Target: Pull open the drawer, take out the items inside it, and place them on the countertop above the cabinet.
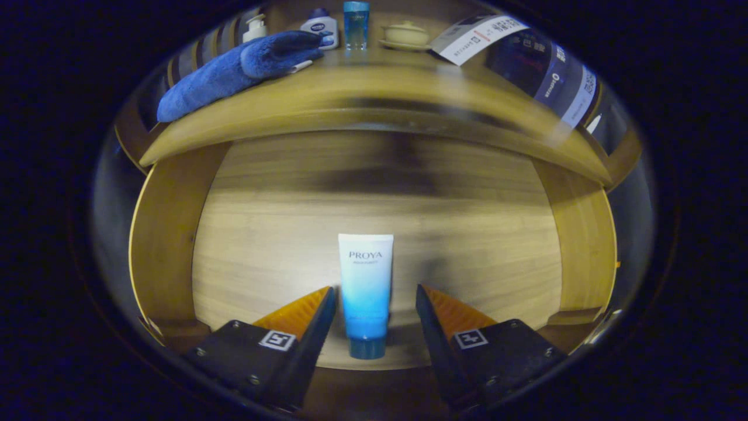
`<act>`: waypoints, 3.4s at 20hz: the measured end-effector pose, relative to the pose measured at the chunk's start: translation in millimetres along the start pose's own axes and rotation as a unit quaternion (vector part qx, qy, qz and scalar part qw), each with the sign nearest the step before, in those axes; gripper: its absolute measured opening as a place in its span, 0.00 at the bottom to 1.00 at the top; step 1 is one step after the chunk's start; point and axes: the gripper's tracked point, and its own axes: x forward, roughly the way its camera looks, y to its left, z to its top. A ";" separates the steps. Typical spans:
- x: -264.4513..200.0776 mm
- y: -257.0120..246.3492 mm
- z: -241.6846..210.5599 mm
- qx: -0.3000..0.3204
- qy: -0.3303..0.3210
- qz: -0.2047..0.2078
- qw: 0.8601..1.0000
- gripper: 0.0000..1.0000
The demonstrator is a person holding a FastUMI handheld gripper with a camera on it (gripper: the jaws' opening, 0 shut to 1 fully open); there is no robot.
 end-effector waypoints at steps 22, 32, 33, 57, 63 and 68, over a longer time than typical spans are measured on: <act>-112.7 24.0 36.0 0.037 -0.288 0.119 0.950 0.45; -221.0 -27.8 96.0 0.067 -0.453 0.133 0.879 0.45; -224.6 -31.4 104.6 0.071 -0.460 0.133 0.875 0.45; -83.1 -31.5 221.5 0.122 -0.391 0.067 0.910 0.44; -99.8 -47.8 201.4 0.155 -0.376 0.054 0.912 0.71; -116.6 -48.1 172.7 0.155 -0.370 0.064 0.914 0.97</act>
